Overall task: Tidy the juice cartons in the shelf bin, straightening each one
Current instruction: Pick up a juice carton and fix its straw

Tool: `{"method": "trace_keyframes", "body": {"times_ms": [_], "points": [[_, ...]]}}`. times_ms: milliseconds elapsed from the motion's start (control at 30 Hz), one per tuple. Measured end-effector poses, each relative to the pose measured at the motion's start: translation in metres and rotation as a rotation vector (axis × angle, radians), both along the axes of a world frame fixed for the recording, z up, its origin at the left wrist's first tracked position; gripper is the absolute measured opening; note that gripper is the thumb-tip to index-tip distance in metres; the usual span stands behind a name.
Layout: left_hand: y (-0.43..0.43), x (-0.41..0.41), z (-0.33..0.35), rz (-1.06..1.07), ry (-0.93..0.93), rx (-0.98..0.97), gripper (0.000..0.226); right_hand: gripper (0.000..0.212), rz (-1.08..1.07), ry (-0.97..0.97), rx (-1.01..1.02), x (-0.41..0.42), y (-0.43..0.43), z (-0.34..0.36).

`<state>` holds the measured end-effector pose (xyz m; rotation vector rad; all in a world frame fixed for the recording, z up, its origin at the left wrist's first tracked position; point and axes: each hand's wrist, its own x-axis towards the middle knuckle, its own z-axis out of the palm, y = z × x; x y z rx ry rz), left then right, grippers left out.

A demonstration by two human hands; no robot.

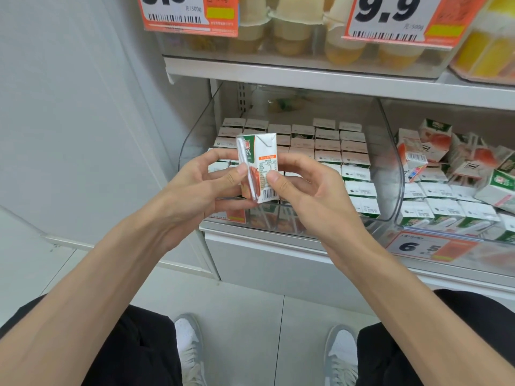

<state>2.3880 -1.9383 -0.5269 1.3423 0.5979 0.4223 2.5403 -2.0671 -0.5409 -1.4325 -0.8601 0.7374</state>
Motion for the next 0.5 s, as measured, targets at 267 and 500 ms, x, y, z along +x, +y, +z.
{"method": "trace_keyframes", "body": {"times_ms": [267, 500], "points": [[0.0, 0.0006, -0.0016, -0.001, 0.045, 0.079, 0.04, 0.023, 0.01, -0.031, -0.049, -0.0018, -0.0014, 0.0015], [0.0005, -0.0009, -0.0012, -0.024, 0.017, 0.042, 0.037, 0.032, -0.064, 0.116, -0.01, -0.0007, -0.0014, -0.0027]]}}
